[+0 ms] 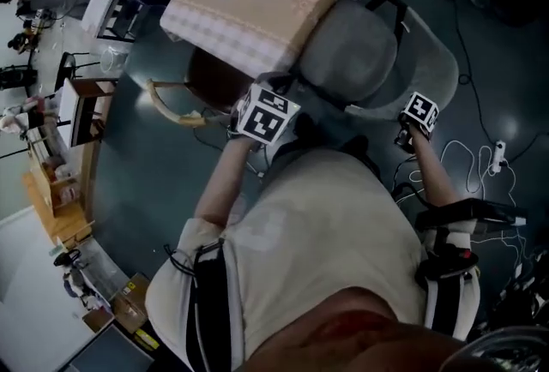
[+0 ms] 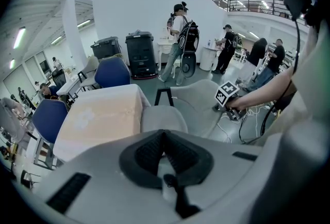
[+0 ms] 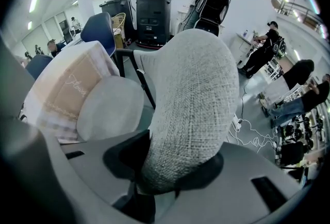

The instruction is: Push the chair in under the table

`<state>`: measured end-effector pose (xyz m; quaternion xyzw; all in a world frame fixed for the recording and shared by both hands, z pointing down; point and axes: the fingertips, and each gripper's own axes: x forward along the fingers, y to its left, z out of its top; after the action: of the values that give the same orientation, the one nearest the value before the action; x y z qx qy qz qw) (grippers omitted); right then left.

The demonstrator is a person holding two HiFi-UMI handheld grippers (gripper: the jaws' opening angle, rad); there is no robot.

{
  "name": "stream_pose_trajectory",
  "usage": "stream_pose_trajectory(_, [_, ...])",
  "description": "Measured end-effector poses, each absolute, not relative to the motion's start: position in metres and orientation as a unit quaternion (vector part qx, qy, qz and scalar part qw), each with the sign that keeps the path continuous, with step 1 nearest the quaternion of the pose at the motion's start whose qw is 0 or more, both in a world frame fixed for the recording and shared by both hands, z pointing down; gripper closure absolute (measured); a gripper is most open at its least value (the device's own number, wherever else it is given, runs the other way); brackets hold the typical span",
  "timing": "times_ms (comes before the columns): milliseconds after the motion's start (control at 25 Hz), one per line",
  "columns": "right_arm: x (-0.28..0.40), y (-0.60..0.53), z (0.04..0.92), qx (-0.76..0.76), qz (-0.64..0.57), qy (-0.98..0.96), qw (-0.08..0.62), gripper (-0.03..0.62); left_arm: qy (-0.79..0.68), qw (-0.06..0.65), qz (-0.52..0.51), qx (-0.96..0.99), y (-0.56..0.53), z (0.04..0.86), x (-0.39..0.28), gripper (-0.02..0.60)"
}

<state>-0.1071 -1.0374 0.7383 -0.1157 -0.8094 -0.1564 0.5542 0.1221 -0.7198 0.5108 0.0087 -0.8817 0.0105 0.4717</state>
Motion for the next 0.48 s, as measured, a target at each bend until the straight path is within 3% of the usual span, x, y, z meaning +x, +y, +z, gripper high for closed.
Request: stream_pose_trajectory(480, [-0.102,-1.036,0.729,-0.106,-0.163,-0.808,0.557,0.433,-0.875,0.484,0.001,0.009,-0.716,0.512,0.137,0.574])
